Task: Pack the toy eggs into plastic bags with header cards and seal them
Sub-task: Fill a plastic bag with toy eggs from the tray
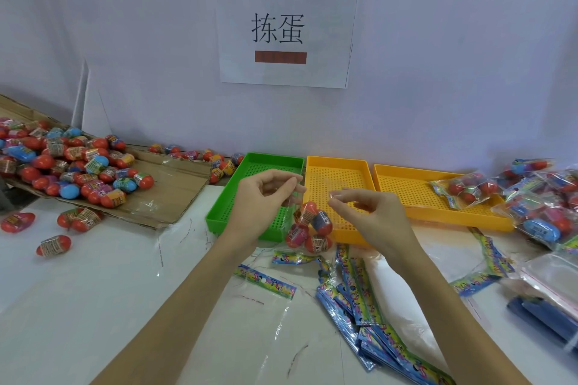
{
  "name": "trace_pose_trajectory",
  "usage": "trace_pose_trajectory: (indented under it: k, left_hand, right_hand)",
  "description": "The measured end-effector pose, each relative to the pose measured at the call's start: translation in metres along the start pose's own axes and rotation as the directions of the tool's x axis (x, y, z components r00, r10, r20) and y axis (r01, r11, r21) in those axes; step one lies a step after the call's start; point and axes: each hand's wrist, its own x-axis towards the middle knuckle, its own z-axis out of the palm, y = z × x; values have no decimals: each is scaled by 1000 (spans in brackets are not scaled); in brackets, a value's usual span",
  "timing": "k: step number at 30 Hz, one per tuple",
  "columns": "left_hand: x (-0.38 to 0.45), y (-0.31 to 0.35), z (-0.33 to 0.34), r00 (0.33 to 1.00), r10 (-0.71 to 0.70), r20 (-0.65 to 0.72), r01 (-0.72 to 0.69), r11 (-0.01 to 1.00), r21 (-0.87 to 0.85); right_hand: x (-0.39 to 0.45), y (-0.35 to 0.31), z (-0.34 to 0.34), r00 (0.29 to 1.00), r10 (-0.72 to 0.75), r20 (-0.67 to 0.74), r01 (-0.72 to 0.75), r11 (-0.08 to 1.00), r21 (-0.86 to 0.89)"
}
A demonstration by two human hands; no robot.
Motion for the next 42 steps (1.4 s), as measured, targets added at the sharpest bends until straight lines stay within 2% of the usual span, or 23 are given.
trace_pose_trajectory:
  k: [4,9,17,24,32,38,42]
  left_hand:
    - [1,2,-4,995,-16,96,17,1000,-6]
    - [4,-2,-8,993,-88,74,96,990,-106]
    - [8,-9,-15,978,-102,182,128,982,-138]
    - [11,-10,-28,962,-13,272,22,999,-30]
    - [12,-11,-29,935,198,293,-245,960,133]
    - [12,-10,-31,915,198,351,-293,925,242]
    - [11,-6,-34,916,150,371,-253,935,247]
  right_hand:
    - [0,3,1,998,52,-34,-49,994,103]
    - [2,2,-15,997,72,21,-75,975,209]
    - [3,5,-24,992,70,110,-96,961,258]
    - [3,5,-23,990,53,129,-87,955,282]
    - [5,11,-28,989,25,145,-65,959,275]
    - [5,9,-29,988,-7,153,-27,976,216]
    - [4,4,-28,993,-26,114,4,982,189]
